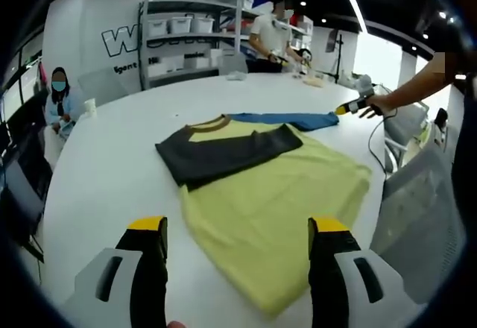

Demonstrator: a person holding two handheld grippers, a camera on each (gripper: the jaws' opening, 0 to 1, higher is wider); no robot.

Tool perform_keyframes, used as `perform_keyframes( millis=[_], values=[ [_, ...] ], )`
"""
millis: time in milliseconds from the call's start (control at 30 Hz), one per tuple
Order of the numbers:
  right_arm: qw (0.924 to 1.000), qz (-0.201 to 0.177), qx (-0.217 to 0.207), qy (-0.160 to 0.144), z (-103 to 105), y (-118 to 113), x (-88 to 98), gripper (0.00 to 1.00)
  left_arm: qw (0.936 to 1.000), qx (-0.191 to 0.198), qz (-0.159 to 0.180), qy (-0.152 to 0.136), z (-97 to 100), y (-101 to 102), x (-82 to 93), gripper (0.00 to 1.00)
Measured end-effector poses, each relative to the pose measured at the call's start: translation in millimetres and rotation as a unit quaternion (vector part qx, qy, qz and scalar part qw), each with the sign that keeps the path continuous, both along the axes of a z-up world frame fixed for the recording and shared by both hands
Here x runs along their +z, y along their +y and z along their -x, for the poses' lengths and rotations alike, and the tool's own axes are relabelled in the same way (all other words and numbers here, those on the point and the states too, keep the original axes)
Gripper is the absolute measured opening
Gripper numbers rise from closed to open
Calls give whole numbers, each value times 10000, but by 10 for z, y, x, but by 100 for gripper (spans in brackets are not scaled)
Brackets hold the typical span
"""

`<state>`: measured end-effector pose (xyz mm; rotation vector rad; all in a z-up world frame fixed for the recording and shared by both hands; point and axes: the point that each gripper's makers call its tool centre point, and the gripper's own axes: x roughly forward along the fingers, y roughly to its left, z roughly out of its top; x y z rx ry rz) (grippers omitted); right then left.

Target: Fold the garment on the visible template until the final outline fits inside the template.

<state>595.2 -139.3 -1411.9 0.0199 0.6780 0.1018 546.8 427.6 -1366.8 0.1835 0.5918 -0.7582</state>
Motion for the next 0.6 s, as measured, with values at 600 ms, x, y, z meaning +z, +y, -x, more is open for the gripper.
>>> perform_keyframes(
  millis=[600],
  values=[
    [9988,-252,-382,181,-76,-290,-226,43,9998,-61,-165,45,115,-47,34,74]
  ],
)
